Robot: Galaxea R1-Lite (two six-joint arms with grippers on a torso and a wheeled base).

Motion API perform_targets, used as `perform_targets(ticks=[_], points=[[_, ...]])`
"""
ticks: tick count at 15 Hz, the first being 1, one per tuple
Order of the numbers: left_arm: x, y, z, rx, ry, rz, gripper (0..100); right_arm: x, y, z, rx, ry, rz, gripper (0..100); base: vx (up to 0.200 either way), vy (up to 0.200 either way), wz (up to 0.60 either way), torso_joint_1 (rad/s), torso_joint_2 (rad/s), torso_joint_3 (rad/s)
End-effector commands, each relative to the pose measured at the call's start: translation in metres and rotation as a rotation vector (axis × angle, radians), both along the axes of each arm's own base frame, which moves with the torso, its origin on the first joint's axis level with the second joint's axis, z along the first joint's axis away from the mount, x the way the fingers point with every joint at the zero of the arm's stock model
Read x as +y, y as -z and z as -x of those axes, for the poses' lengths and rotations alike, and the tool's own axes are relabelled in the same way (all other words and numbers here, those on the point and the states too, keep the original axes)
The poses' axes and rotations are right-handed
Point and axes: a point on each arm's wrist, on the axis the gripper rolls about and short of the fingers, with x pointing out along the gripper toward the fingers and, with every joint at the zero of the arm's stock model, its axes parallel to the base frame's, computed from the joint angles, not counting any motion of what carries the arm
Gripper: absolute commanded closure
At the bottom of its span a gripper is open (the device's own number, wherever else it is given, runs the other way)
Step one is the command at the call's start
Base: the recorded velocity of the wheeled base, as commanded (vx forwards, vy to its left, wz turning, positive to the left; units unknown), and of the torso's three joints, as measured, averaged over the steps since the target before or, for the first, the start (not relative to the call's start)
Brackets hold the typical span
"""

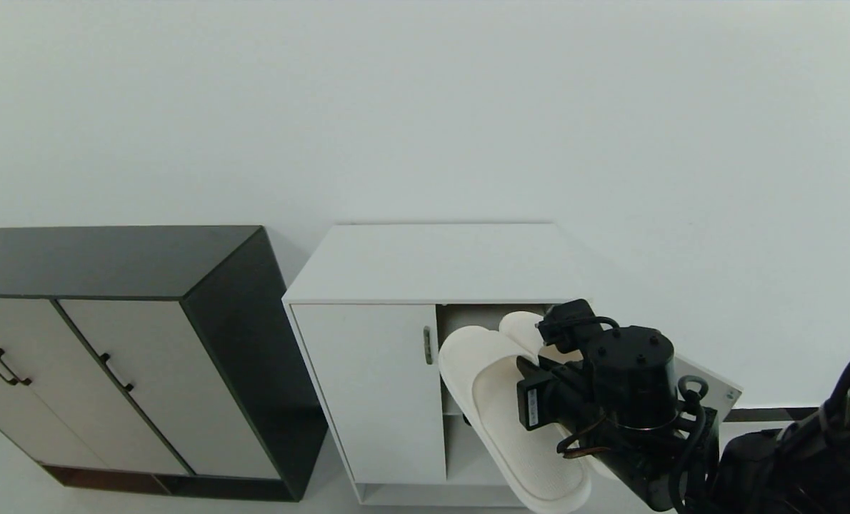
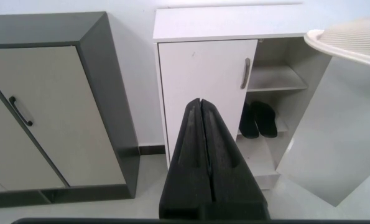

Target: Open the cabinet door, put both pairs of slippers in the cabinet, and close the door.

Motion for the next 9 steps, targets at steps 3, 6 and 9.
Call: perform_targets(ticks=[3, 6, 9], points=[[0.0000, 0.0000, 0.0000, 0.000, 0.000, 0.000, 100, 0.0006, 0.0004, 0.0013, -0.004, -0.005, -0.003, 100, 0.000, 0.000, 0.00, -0.078, 0.15, 0.094], [0.0000, 0.0000, 0.0000, 0.000, 0.000, 0.002, 100, 0.0007, 0.0013, 0.0019, -0.009, -0.007, -0.006, 100, 0.000, 0.000, 0.00, -0.162, 0.35, 0.193], [0.0000, 0.0000, 0.0000, 0.000, 0.000, 0.000, 100, 0.0011, 0.0012, 0.0022, -0.009, -0.009, -0.009, 100, 0.000, 0.000, 0.00, -0.160, 0.37, 0.201]])
